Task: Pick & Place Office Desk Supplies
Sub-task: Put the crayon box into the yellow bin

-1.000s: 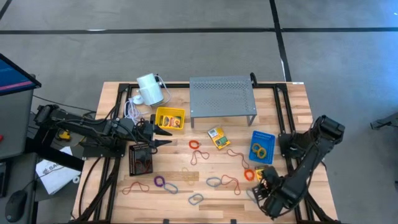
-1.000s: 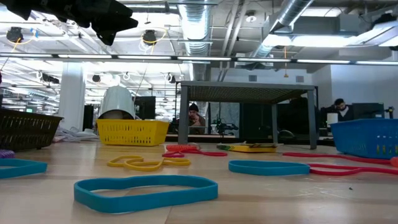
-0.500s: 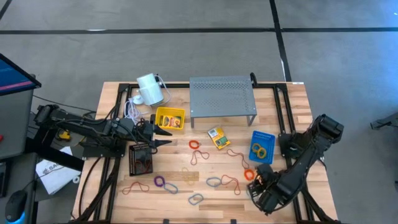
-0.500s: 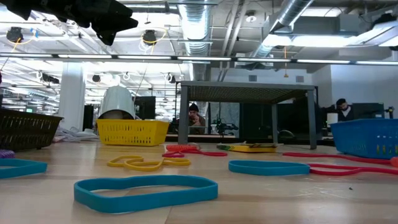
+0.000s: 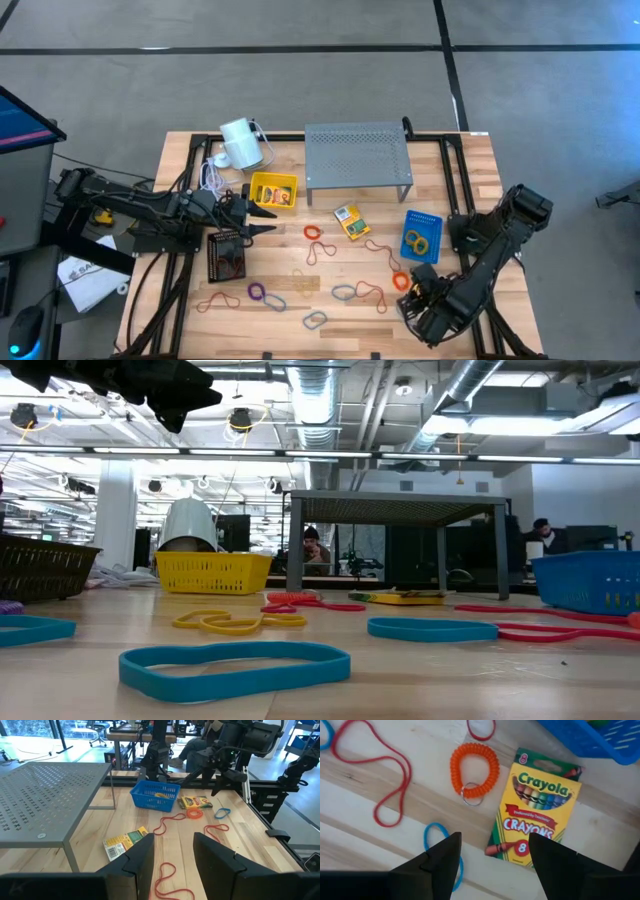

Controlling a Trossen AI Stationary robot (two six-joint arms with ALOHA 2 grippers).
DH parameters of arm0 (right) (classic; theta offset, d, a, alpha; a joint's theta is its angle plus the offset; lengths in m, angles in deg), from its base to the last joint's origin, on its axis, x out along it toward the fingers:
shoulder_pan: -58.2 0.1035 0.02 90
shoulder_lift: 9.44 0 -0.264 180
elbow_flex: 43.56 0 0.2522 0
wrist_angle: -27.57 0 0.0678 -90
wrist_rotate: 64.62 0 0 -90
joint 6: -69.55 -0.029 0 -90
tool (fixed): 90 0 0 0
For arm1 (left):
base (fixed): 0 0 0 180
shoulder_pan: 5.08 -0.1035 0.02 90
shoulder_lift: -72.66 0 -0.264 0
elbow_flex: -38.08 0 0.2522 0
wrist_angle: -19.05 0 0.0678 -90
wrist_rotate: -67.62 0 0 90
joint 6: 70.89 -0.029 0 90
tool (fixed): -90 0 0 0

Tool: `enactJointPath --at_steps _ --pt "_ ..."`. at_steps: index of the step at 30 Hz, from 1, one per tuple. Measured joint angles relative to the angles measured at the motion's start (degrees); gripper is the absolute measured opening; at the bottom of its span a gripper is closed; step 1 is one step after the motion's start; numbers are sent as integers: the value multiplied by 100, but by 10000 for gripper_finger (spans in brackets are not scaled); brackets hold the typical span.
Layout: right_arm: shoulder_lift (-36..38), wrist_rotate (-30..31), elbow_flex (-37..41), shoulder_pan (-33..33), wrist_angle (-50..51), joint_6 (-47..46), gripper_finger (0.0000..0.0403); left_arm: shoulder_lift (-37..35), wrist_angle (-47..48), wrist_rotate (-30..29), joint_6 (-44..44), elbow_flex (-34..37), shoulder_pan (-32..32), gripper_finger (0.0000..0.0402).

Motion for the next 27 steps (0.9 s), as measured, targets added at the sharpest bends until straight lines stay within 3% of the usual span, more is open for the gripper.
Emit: enactJointPath --at_steps 13,18,25,27 --pt "2 -103 0 45 5 -294 240 0 0 2 2 0 2 131" --pt "2 -245 0 85 -62 -308 286 0 -2 2 2 0 2 131" --pt "3 -411 205 122 -98 -554 388 0 0 2 2 0 2 131" --pt "4 -578 387 122 -185 -724 392 0 1 9 2 0 2 131"
